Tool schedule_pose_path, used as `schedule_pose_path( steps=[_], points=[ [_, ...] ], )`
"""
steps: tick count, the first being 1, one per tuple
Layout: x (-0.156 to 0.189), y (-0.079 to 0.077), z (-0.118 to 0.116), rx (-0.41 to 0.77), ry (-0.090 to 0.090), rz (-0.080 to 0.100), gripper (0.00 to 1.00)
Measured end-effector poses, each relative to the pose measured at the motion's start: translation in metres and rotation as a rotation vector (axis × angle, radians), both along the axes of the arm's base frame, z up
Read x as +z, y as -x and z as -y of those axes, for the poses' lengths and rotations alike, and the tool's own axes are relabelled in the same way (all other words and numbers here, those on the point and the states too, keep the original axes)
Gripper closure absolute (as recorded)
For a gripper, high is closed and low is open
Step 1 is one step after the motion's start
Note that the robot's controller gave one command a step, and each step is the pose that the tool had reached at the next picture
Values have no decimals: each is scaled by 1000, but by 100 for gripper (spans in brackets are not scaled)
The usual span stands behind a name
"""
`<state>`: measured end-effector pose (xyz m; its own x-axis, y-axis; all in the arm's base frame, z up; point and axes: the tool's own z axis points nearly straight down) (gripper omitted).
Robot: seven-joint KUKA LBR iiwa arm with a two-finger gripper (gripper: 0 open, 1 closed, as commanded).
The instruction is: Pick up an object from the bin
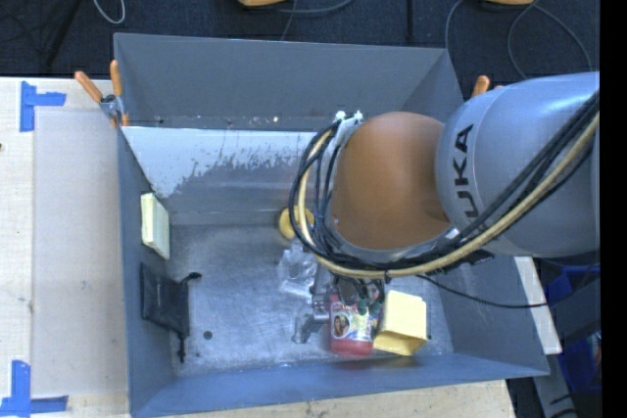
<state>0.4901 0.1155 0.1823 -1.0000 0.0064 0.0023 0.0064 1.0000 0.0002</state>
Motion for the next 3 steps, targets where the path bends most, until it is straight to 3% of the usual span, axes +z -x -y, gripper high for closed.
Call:
schedule_pose_path(
  steps=[1,2,3],
  points=[
    [-40,-28,5,42,-1,10,0],
    [-82,-30,32,186,0,-1,0],
    [-80,-62,49,236,-1,2,0]
  ],
)
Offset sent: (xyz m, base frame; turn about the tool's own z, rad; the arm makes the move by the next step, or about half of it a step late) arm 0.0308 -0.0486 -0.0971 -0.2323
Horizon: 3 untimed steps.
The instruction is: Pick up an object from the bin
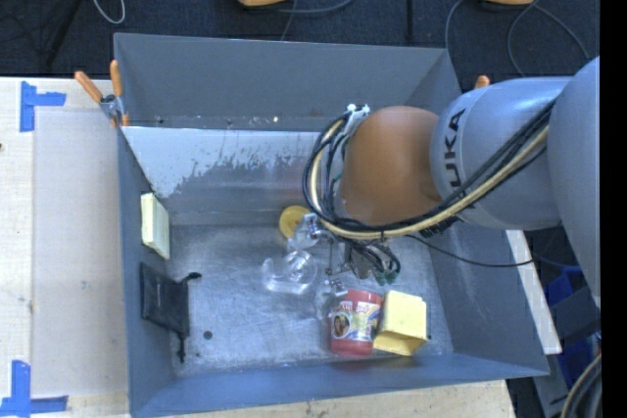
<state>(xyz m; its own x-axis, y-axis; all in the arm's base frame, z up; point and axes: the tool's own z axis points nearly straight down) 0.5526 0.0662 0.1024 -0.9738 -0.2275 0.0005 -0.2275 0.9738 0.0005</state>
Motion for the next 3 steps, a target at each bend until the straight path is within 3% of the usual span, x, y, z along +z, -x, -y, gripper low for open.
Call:
schedule_pose_path(
  steps=[1,2,3],
  points=[
    [-24,-15,18,112,-7,28,100],
    [-24,-15,18,111,-7,28,100],
    [7,-7,18,158,-1,-3,100]
  ],
)
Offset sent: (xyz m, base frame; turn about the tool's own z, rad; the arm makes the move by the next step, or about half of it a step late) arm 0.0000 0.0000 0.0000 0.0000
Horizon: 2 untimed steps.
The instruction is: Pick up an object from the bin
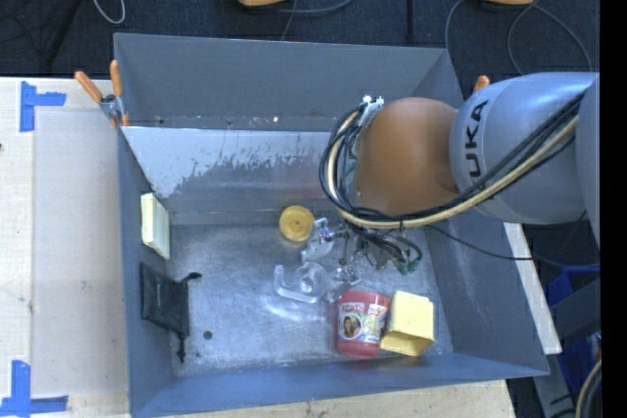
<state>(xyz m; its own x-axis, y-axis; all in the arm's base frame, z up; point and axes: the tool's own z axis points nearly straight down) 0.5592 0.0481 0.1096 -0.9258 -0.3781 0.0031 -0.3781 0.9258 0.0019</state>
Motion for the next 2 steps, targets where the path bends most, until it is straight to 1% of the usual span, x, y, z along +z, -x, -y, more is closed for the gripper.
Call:
schedule_pose_path(
  steps=[1,2],
  points=[
    [60,5,-1,-63,0,-2,100],
    [95,4,3,-72,-1,10,100]
  ],
)
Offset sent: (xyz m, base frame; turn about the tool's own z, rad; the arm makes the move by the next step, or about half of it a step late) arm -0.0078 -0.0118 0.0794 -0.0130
